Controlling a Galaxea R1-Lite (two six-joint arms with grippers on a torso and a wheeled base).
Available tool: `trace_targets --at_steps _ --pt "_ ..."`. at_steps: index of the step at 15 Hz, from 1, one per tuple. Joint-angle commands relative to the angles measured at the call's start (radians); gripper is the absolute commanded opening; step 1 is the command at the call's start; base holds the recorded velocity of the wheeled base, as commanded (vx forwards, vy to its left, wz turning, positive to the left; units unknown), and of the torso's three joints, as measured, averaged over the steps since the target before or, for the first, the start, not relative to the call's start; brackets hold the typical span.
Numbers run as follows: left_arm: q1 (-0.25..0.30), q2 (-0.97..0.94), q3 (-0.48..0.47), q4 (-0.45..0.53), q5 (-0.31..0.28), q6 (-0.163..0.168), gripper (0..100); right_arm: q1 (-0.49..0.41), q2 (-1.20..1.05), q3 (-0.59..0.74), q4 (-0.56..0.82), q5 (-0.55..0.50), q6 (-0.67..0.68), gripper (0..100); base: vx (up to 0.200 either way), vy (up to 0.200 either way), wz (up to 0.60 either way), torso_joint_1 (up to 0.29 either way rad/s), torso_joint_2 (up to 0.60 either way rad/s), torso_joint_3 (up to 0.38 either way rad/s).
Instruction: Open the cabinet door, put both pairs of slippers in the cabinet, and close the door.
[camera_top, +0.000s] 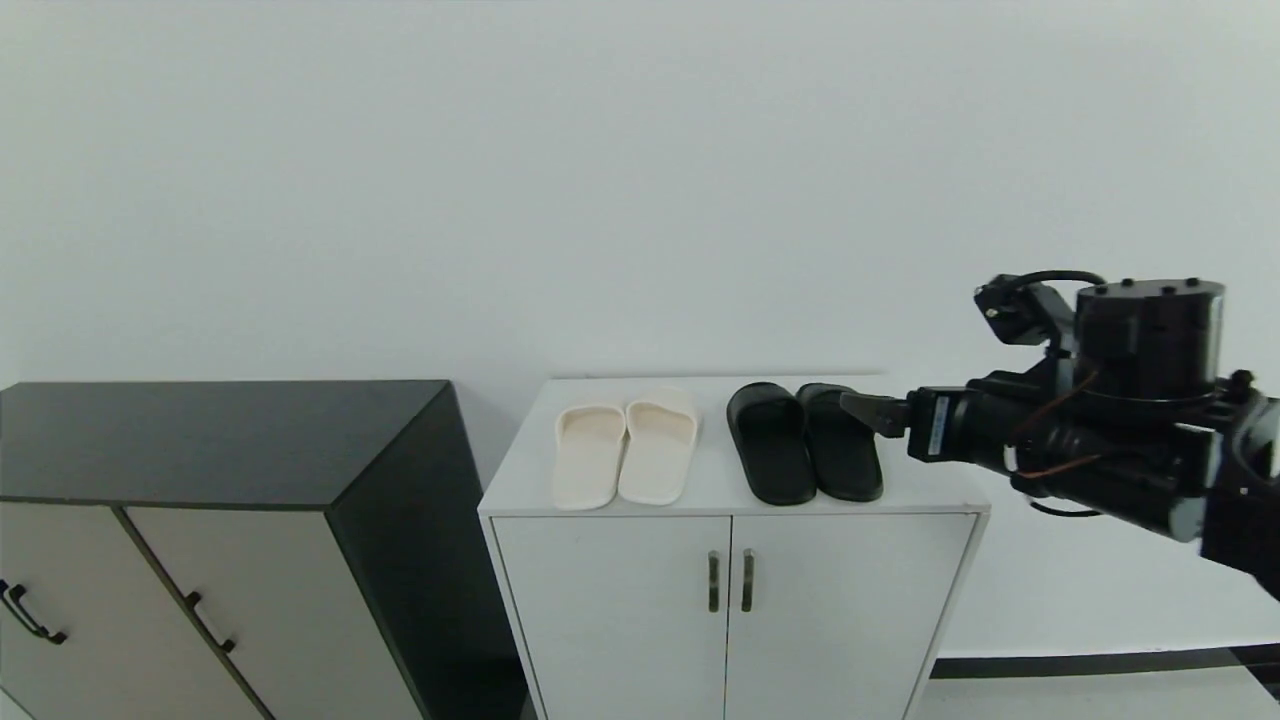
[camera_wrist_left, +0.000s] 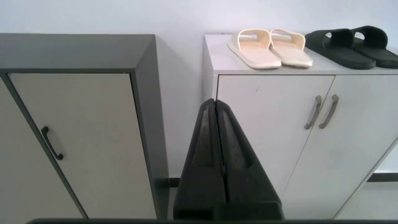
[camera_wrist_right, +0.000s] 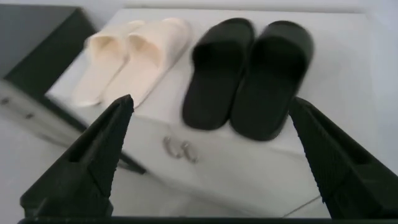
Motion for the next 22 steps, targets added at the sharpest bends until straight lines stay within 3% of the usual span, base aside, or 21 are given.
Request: trace_targets --at_steps 1,6,13,22 --pt "-0.001 0.001 0.0 0.0 0.0 -0.001 0 0.001 0.24 -0.132 -0.069 -0.072 -0.001 100 0.0 0.0 0.0 0.0 0.0 0.0" --pt "0.001 0.001 0.0 0.0 0.0 0.001 0 -0.011 0.459 -0.322 -0.077 -0.155 -0.008 100 0.0 0.0 0.0 0.0 0.0 0.0" --pt "0.001 0.001 0.0 0.0 0.0 0.001 0 -0.034 0.599 -0.413 -0.077 -0.186 -0.024 100 0.0 0.0 0.0 0.0 0.0 0.0" --pt "0.001 0.001 0.0 0.0 0.0 0.001 0 -0.061 0.767 -0.653 -0.039 -0.235 -0.061 100 0.0 0.0 0.0 0.0 0.0 0.0"
